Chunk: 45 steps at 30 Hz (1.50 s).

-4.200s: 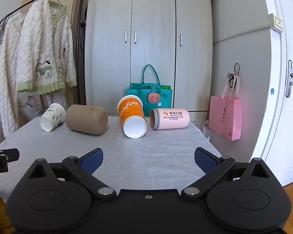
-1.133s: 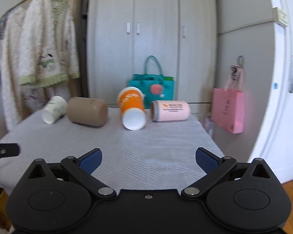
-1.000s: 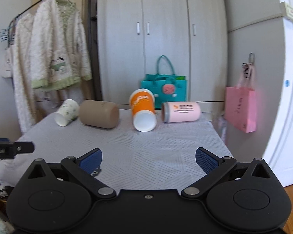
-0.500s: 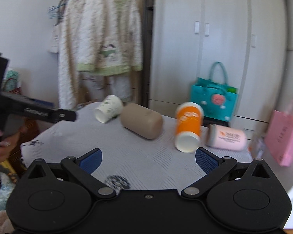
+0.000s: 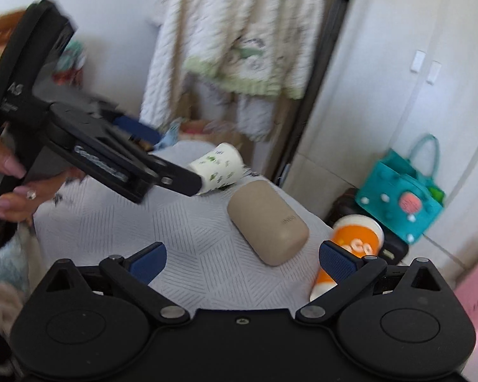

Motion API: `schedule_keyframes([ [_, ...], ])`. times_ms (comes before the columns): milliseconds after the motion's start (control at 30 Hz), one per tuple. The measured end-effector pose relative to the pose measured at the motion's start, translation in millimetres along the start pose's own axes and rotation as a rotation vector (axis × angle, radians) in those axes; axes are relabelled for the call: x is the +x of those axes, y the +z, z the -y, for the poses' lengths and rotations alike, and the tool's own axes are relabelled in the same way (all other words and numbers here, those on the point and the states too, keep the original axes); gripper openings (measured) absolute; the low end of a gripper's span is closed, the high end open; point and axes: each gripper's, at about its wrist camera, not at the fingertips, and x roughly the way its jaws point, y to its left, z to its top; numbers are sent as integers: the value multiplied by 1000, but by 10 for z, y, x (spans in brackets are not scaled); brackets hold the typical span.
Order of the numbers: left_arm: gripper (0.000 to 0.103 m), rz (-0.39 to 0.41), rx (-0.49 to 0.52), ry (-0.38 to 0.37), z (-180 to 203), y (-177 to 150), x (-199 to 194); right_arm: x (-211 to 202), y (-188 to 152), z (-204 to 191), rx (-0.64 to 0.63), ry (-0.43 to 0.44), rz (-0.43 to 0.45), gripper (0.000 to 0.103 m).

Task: Flip cup upright
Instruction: 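Move the right gripper to the lying beige tumbler and close around it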

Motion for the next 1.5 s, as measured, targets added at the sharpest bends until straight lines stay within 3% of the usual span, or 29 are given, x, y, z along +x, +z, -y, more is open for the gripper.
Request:
schedule_keyframes([
  [167,103,-52,-78,-31,-90,-103,354,419,99,84,-140,32,-74,103],
  [267,103,-86,-155,-95,-200,-148,539,678,130,166,-216,44,-113,103],
  [400,103,-125,-285,-203,-364,-196,717,1059,129,215,-317,-6,-171,103],
  [567,103,-109,-263,-175,-347,-219,778,1255,95,330,-351,53,-162,103],
  [867,103,-121,-278,-166,-409,-215,842,1565,83,527,-326,139,-157,103],
  [1100,103,-132,-285,-164,-447,-233,858,1672,138,610,-247,176,-171,86],
  [1500,103,-146,-337,-185,-548,-323,723,1496,131,413,-118,91,-192,85],
])
